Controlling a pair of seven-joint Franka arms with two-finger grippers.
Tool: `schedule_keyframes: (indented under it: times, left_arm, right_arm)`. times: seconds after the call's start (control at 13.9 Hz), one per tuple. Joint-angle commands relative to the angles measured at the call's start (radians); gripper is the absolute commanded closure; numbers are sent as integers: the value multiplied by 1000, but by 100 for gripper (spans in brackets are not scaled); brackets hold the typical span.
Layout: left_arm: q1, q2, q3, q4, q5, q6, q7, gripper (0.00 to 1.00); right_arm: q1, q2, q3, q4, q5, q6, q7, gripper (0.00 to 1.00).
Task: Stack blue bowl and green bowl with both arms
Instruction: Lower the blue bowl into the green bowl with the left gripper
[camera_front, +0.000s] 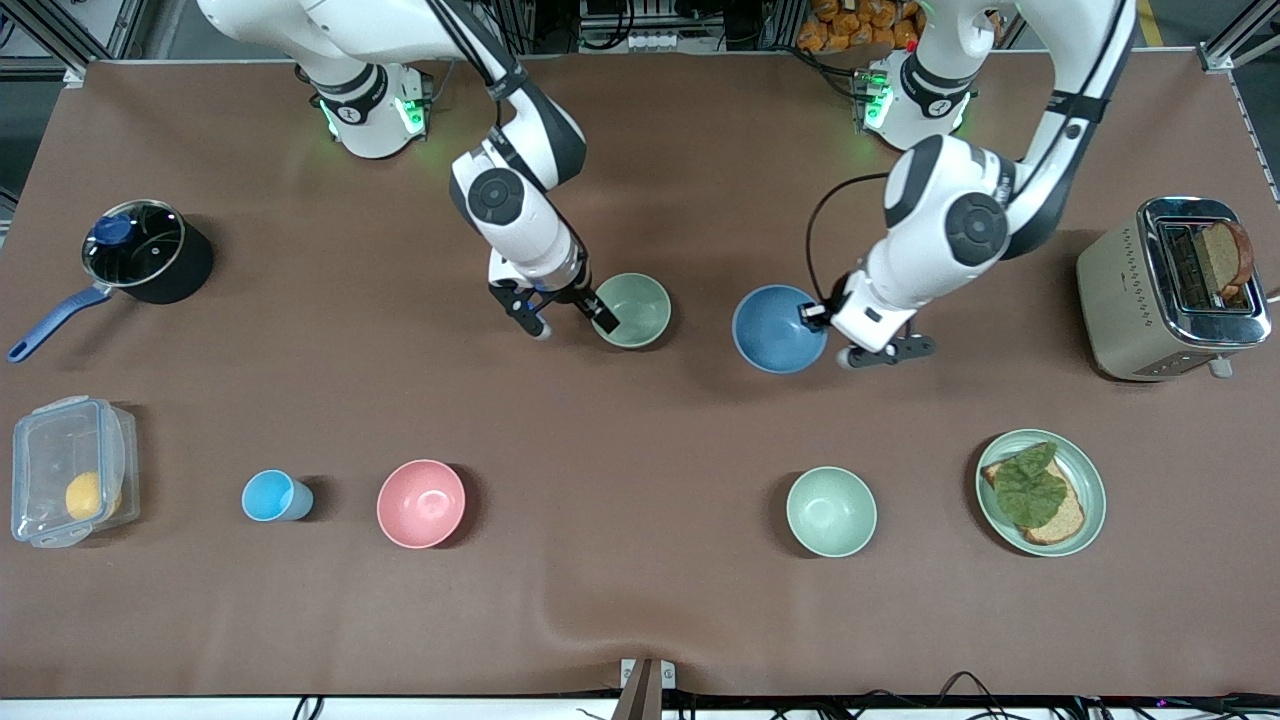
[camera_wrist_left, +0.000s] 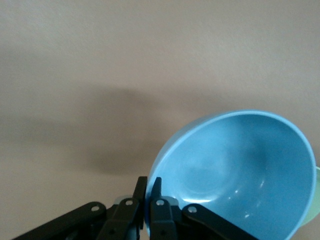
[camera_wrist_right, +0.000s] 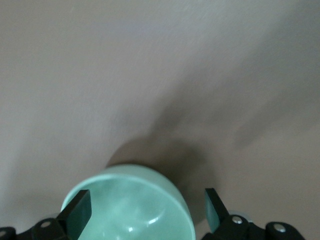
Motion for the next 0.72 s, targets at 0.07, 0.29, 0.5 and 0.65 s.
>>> schedule_keyframes:
  times: [0.07, 0.29, 0.5, 0.65]
  left_arm:
    - [-76, 27, -8, 13, -11, 13, -89, 100]
    - [-151, 76, -5, 56, -8, 13, -170, 100]
    - [-191, 121, -6, 103, 41, 13, -259, 100]
    - [-234, 174, -5, 166, 64, 13, -336, 100]
  right_arm:
    - [-31, 59, 12, 45, 123, -11, 19, 0]
    - [-69, 93, 14, 72, 221, -13, 15, 0]
    - [-91, 127, 18, 89, 356, -8, -1, 0]
    - [-82, 148, 18, 99, 454, -5, -78, 0]
